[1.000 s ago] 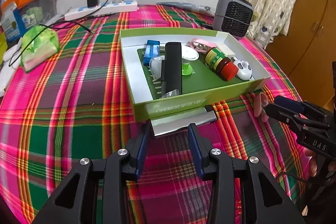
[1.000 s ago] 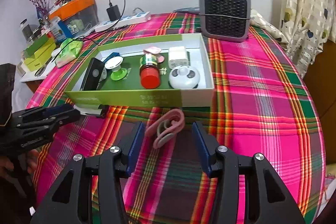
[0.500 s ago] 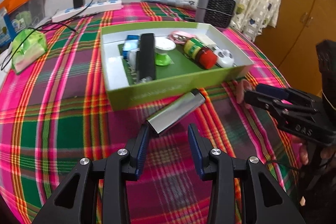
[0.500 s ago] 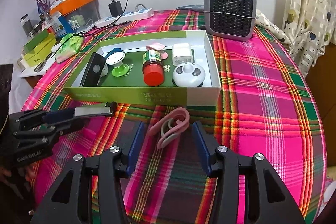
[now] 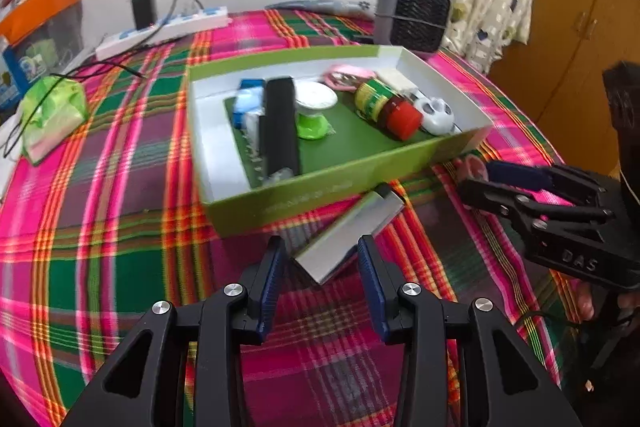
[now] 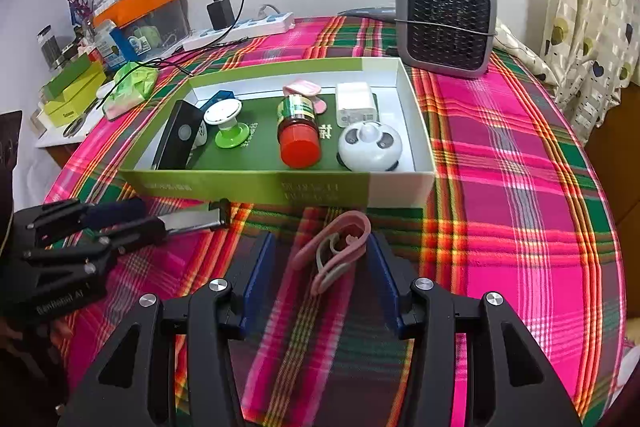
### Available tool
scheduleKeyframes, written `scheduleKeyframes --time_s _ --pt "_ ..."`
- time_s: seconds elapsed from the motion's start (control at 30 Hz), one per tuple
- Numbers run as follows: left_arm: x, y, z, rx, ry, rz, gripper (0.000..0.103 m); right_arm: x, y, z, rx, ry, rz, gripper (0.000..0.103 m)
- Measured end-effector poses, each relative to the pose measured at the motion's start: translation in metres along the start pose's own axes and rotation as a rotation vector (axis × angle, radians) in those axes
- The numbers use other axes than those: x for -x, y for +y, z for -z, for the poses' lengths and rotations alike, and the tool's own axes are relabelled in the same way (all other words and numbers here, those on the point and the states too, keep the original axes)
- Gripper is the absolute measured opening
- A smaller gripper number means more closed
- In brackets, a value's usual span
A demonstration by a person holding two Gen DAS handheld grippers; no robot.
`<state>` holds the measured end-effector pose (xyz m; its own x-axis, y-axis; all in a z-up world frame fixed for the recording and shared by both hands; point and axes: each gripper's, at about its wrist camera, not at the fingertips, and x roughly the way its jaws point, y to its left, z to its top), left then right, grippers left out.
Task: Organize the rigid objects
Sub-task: 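Withdraw both grippers and move the left toward the silver lighter while the right nears the pink clip, then grasp the silver lighter with the left gripper and lift it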
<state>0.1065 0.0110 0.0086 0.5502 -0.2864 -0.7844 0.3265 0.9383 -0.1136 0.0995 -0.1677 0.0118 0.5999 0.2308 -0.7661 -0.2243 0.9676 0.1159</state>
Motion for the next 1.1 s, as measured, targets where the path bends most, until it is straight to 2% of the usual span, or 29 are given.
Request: scheduleKeyframes --time_s 0.47,0.73,1.1 --pt "0.002 -0.03 0.009 -0.07 0.021 0.059 0.037 -0.003 -0.01 0.006 -0.012 0.038 0.078 0.049" --pt "-0.002 -0.039 0.0 -0.104 0.015 -0.016 0.037 -0.001 -0.017 0.008 -0.023 0.043 0.086 0.049" --pt "-0.016 -0.051 -0.009 -0.167 0.029 -0.063 0.037 -0.006 -0.014 0.004 0.003 0.043 0.071 0.049"
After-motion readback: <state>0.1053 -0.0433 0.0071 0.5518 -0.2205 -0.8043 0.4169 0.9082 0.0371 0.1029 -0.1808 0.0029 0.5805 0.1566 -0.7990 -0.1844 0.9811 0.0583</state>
